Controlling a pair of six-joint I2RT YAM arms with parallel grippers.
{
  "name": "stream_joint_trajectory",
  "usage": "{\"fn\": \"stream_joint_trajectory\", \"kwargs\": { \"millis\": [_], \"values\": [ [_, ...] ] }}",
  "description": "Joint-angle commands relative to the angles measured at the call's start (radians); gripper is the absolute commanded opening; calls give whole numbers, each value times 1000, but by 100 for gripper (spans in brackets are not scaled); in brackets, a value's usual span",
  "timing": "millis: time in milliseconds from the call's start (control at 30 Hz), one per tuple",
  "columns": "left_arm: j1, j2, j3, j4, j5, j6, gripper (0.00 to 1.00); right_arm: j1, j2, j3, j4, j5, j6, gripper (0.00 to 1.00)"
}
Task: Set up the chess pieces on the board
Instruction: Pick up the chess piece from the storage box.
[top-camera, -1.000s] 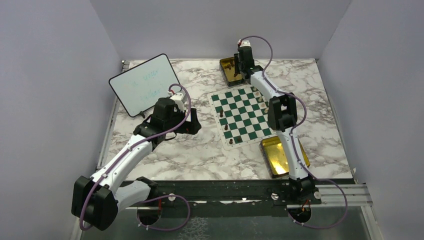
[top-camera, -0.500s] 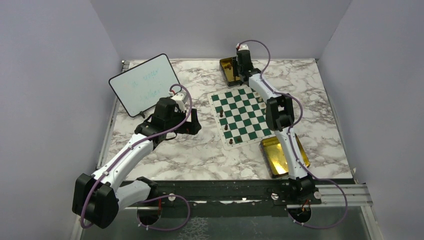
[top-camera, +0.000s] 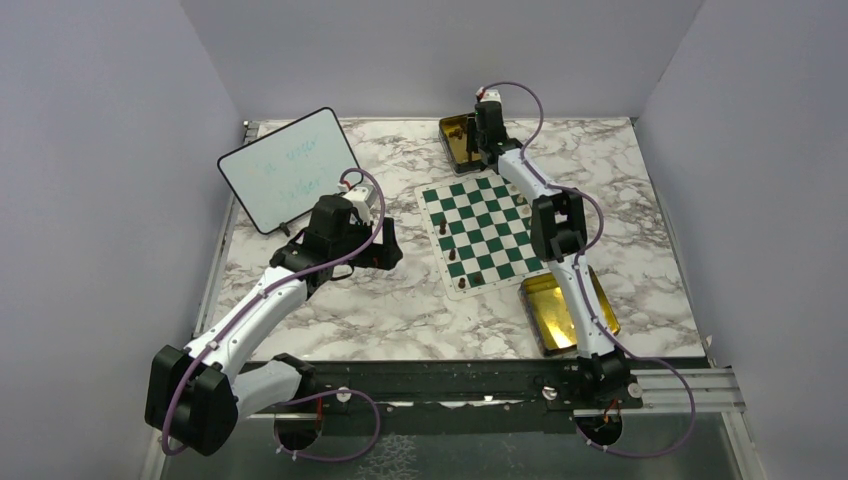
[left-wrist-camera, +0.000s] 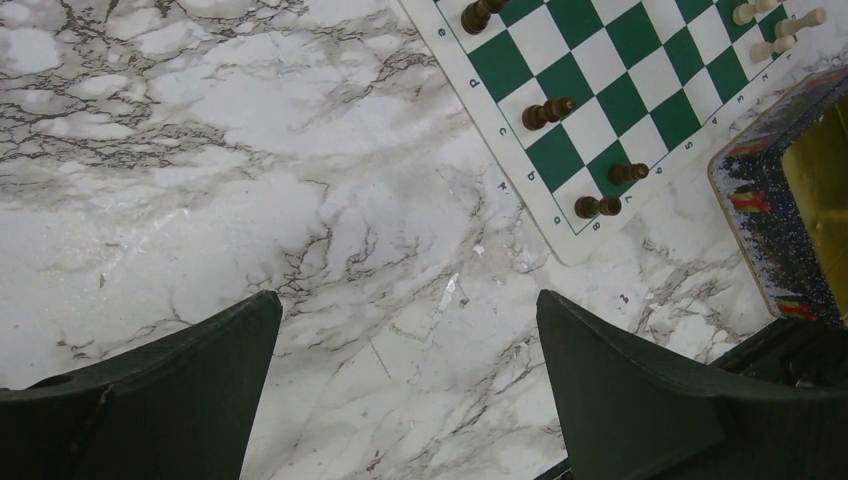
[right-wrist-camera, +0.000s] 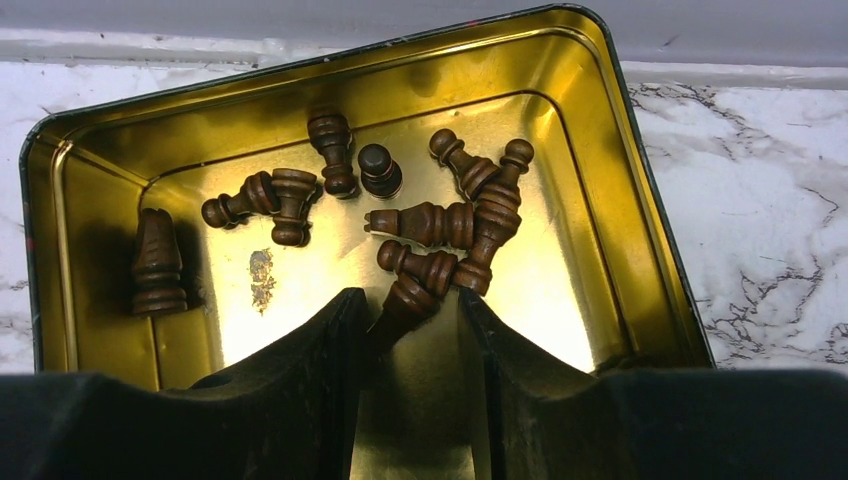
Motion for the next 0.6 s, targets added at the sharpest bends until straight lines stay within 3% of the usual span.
{"fn": "stream_joint_trajectory", "kwargs": {
  "millis": [0, 567],
  "values": [
    [1, 7, 30, -7, -24, 10, 99, -9, 41, 28, 18, -24, 36, 42],
    [0, 32, 35, -11, -38, 10, 99, -27, 33, -14, 15, 28, 44, 26]
  ]
}}
